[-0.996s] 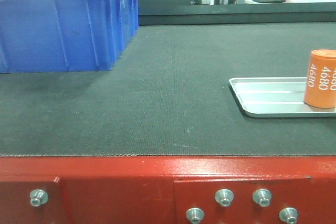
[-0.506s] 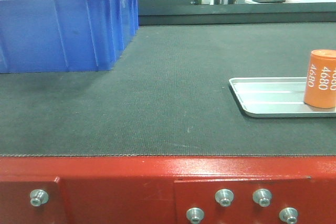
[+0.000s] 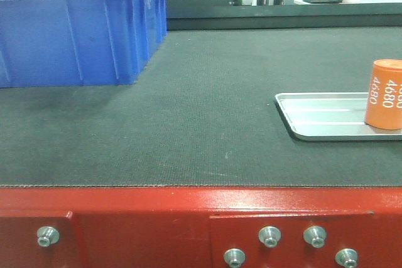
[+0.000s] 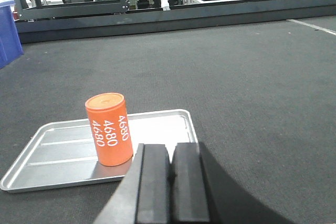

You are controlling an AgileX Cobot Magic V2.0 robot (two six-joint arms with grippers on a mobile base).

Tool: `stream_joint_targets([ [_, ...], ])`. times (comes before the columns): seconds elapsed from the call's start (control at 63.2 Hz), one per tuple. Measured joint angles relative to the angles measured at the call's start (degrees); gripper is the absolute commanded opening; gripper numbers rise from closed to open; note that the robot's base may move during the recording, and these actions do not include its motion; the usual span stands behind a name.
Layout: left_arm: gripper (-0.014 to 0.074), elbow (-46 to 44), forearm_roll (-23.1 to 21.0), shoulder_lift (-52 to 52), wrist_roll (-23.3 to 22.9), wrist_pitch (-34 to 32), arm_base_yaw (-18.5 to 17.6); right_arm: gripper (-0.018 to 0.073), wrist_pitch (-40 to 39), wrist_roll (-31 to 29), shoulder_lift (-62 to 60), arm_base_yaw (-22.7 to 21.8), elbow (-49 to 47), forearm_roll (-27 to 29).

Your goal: Grab orange capacitor from left shelf to right conveyor

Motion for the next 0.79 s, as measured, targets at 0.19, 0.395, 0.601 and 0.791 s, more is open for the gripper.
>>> stream_joint_targets([
  [0.19,-0.0127,0.00,0.00,0.00,0.00,0.00,0.00,0.0057,0.00,0.00,0.00,0.00,0.00,0.00],
  [0.395,-0.0127,0.00,0.00,0.00,0.00,0.00,0.00,0.0057,0.00,0.00,0.00,0.00,0.00,0.00],
  [0.601,-0.0127,0.00,0.00,0.00,0.00,0.00,0.00,0.0057,0.00,0.13,0.00,0.00,0.00,0.00],
  [0.791,-0.0127,0.00,0.00,0.00,0.00,0.00,0.00,0.0057,0.00,0.13,0.00,0.00,0.00,0.00],
])
